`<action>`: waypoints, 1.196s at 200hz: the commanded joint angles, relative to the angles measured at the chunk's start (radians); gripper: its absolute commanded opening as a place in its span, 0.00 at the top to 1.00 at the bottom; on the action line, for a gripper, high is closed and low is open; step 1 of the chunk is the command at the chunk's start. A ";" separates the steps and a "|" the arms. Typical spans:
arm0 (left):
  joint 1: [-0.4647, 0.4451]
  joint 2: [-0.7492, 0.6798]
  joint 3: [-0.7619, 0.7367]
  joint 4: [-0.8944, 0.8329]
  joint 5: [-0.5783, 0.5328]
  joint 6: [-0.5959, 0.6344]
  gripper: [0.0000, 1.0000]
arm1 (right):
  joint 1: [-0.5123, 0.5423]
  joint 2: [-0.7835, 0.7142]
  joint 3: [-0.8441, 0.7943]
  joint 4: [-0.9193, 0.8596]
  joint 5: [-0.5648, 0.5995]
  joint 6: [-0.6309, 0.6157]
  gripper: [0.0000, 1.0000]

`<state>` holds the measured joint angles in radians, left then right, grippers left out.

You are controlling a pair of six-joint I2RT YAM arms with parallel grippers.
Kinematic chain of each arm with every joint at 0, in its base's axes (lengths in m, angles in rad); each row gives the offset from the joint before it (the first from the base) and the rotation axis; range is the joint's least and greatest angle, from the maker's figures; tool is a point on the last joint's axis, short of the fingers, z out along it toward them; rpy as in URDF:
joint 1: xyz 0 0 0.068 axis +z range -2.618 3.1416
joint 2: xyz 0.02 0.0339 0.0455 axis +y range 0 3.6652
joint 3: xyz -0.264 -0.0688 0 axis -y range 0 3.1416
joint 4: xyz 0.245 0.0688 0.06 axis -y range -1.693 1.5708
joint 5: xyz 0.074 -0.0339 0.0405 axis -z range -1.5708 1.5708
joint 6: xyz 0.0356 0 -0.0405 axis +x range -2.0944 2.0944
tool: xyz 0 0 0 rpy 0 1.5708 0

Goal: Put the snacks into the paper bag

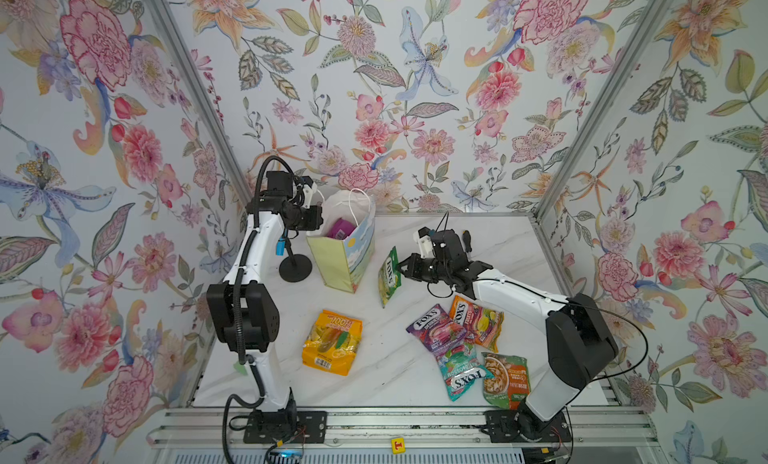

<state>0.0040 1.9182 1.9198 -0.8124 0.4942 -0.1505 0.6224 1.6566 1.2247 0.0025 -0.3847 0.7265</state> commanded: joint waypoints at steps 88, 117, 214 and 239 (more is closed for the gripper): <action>0.012 -0.047 -0.015 0.004 0.025 -0.024 0.98 | -0.006 -0.047 0.451 -0.145 0.184 -0.160 1.00; 0.010 -0.050 -0.019 0.009 0.034 -0.029 0.98 | -0.005 0.037 0.619 -0.145 0.209 -0.179 1.00; 0.006 -0.052 -0.019 0.012 0.043 -0.032 0.98 | 0.013 0.418 1.262 -0.198 0.229 -0.210 1.00; 0.006 -0.051 -0.022 0.013 0.043 -0.032 0.98 | 0.015 0.514 1.375 -0.149 0.209 -0.176 1.00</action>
<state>0.0059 1.9091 1.9083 -0.8062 0.5205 -0.1730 0.6304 2.1181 2.4908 -0.2146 -0.1669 0.5415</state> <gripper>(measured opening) 0.051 0.047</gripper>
